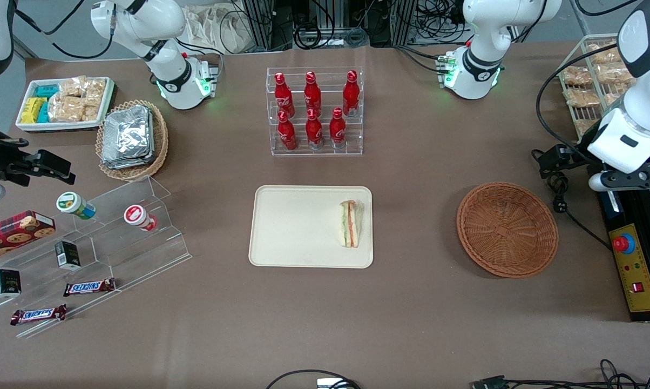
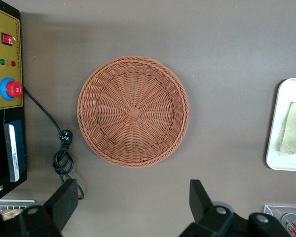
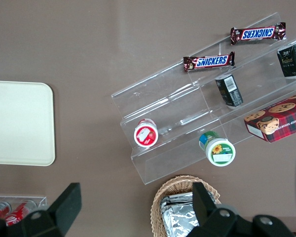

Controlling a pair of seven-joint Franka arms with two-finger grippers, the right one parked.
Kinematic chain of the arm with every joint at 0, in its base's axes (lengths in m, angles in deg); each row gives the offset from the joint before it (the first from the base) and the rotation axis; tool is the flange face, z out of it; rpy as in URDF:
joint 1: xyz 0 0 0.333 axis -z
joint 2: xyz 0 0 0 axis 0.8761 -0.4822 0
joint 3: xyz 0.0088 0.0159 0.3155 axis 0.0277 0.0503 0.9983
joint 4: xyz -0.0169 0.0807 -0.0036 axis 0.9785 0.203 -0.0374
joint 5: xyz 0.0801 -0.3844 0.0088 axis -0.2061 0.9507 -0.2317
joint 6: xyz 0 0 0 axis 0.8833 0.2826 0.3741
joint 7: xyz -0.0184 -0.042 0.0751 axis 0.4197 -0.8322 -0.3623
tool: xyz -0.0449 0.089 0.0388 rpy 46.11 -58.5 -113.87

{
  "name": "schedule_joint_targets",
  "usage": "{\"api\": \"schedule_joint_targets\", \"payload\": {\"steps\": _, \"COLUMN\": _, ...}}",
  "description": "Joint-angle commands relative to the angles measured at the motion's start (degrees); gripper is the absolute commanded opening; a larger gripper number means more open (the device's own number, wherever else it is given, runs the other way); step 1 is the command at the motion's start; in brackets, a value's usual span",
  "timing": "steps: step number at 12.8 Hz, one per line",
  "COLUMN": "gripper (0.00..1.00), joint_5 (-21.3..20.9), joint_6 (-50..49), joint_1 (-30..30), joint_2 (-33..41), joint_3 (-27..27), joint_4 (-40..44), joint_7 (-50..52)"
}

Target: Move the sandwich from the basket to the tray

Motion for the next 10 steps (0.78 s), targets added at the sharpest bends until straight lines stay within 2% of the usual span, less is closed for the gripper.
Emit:
{"api": "schedule_joint_targets", "payload": {"steps": 1, "gripper": 1.00, "joint_5": 0.28, "joint_6": -0.18, "joint_1": 0.15, "joint_2": 0.48, "joint_3": 0.04, "joint_4": -0.80, "joint_7": -0.42}}
{"api": "schedule_joint_targets", "payload": {"steps": 10, "gripper": 1.00, "joint_5": 0.28, "joint_6": -1.59, "joint_1": 0.07, "joint_2": 0.57, "joint_3": 0.48, "joint_4": -0.62, "joint_7": -0.60}}
